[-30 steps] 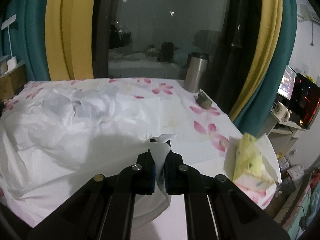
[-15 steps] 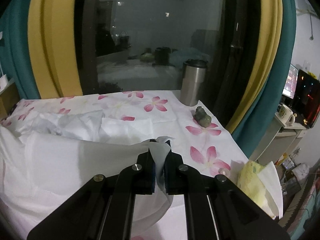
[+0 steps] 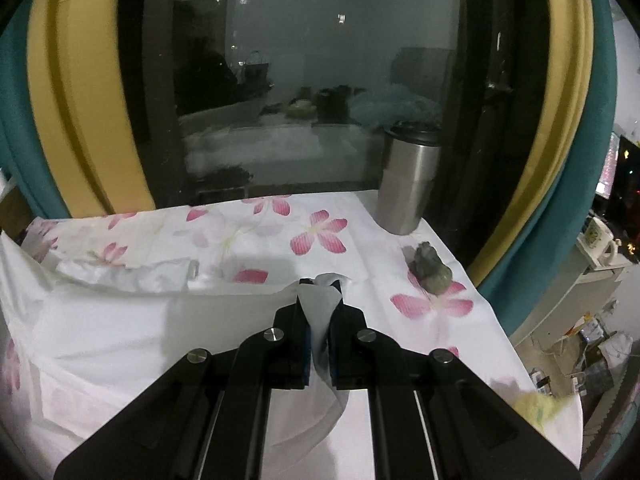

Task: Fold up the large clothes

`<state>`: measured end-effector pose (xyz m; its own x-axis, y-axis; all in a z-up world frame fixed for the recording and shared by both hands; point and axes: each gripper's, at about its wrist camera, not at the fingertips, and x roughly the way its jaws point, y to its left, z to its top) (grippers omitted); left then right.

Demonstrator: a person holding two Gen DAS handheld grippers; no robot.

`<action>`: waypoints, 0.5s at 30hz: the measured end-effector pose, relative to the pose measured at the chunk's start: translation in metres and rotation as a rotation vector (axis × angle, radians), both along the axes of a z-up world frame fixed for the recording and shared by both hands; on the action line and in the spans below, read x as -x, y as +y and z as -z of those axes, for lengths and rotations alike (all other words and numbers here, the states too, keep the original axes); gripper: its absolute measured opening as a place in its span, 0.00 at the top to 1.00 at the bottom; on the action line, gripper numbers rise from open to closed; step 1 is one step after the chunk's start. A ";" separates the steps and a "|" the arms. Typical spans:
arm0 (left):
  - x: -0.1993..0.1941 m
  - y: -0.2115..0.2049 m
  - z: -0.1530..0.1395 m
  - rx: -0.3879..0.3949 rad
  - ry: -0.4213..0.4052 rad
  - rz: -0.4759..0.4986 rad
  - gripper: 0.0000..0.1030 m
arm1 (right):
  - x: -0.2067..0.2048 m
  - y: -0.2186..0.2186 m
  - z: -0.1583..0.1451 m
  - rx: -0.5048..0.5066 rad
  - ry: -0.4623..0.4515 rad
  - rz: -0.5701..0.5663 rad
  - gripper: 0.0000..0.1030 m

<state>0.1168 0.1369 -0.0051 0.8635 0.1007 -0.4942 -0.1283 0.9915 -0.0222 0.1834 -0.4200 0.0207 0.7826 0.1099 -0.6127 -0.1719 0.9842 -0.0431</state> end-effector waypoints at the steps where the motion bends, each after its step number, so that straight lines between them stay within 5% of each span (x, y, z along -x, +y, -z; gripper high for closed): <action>1: -0.006 0.001 0.000 0.001 -0.001 -0.004 1.00 | -0.008 -0.001 0.001 -0.006 0.009 -0.003 0.94; 15: -0.106 0.024 0.053 0.017 0.113 -0.093 0.99 | -0.126 0.003 0.057 -0.055 0.201 0.020 0.93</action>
